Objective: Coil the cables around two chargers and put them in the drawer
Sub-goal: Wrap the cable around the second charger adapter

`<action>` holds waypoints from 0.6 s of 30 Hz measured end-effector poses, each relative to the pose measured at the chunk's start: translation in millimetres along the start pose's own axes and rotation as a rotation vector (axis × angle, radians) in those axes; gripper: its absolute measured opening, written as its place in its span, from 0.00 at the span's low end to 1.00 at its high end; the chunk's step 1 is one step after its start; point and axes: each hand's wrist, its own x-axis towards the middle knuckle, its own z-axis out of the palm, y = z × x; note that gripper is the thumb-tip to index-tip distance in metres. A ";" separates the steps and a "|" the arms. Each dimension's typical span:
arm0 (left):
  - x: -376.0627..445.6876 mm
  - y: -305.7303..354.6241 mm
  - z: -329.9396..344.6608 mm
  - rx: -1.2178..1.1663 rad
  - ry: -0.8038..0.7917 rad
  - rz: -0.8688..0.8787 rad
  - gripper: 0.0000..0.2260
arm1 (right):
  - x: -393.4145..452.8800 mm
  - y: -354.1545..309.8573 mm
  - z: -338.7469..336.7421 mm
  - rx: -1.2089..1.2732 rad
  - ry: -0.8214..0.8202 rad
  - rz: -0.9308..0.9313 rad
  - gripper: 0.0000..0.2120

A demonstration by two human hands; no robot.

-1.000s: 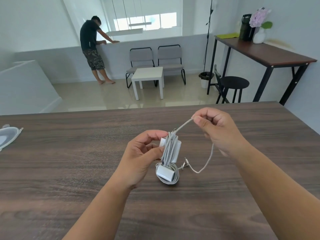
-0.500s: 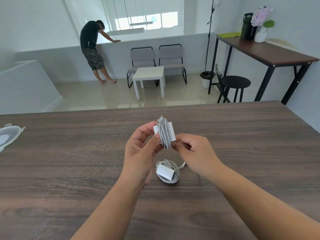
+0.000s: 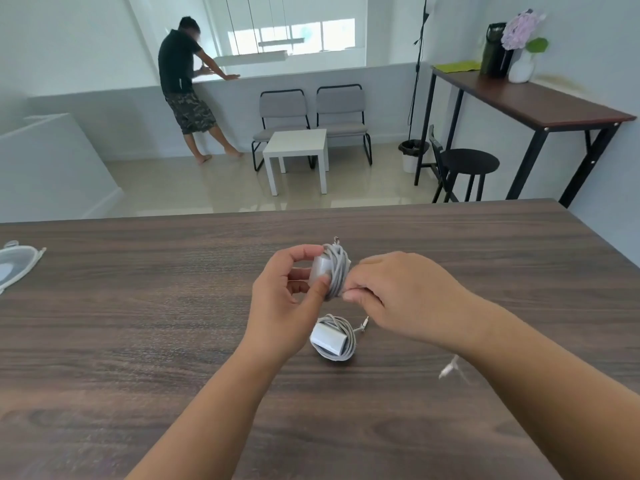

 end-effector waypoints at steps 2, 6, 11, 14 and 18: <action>-2.5 -3.5 -1.7 0.051 -0.060 0.016 0.16 | 3.0 0.7 -11.0 -0.023 -0.047 -0.032 0.09; -6.6 -2.3 -7.6 0.059 -0.223 0.069 0.18 | 12.6 13.2 -28.7 0.006 -0.013 -0.072 0.07; -5.7 3.5 -12.2 0.018 -0.275 0.140 0.16 | 20.5 33.1 -25.6 0.250 -0.017 -0.029 0.06; -5.6 4.0 -14.4 0.010 -0.291 0.169 0.14 | 23.1 39.7 -16.1 0.467 -0.001 0.013 0.04; -8.7 5.9 -14.4 -0.077 -0.333 0.182 0.11 | 27.4 50.2 -8.7 0.695 -0.016 0.068 0.03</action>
